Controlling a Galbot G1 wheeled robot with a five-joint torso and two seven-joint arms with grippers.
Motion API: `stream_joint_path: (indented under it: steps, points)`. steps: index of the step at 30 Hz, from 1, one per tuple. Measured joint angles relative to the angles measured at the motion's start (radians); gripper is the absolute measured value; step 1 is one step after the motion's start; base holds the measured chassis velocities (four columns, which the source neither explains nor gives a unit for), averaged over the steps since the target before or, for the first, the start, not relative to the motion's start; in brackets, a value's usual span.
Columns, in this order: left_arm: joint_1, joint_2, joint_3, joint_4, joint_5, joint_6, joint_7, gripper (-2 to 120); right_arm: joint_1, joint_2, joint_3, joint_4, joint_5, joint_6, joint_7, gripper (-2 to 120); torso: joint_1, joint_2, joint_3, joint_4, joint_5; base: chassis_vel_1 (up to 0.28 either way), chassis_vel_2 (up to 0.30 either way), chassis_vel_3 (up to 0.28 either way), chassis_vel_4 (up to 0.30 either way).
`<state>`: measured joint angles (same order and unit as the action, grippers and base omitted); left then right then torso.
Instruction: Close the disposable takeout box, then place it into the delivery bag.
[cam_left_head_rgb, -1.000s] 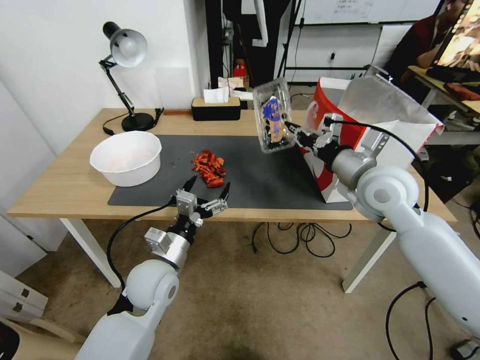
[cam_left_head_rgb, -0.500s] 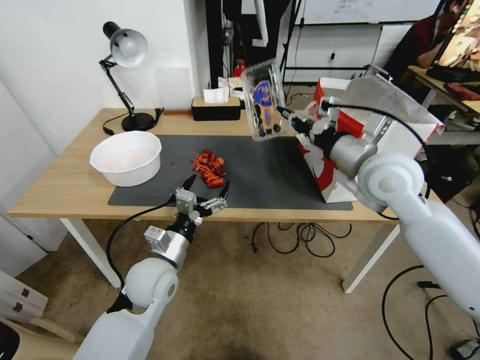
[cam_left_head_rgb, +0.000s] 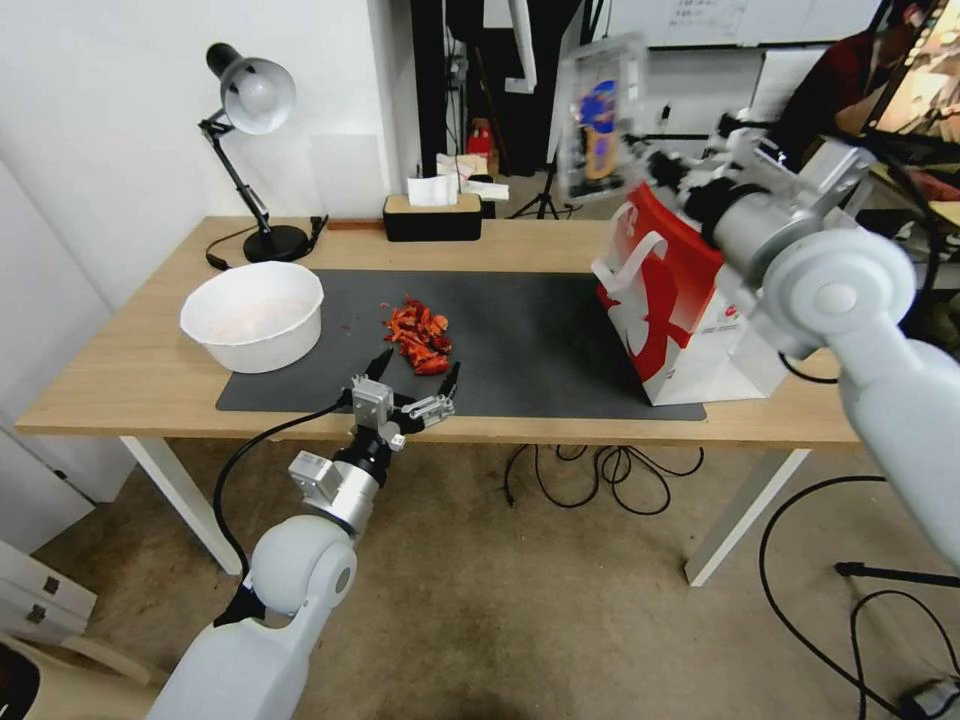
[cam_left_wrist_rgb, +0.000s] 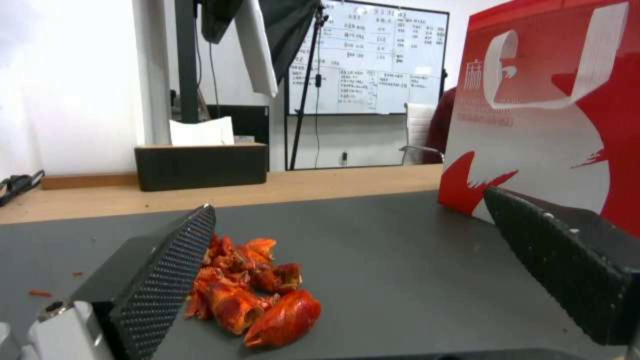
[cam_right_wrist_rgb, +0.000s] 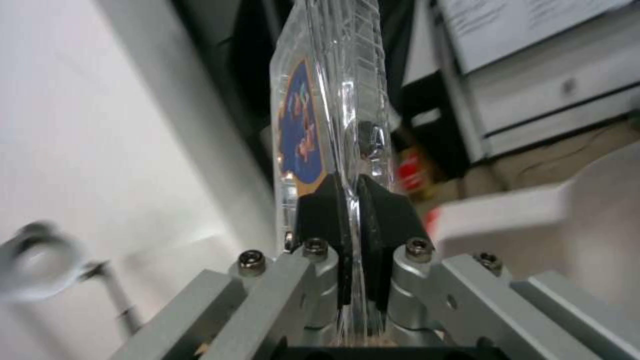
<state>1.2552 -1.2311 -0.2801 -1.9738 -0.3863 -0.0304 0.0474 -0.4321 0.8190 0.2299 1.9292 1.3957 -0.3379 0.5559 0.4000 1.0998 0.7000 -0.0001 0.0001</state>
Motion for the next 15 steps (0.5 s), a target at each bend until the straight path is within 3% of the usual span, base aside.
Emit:
stream_joint_path:
  steps: [15]
  points:
    - [-0.002,0.000,0.010,0.009,0.004,0.000,0.002,100,-0.046,-0.073,0.080,-0.045,-0.188,0.003,0.033,2,0.000,0.000,0.000,0.0000,-0.0001,0.000,0.000,0.000,0.000]
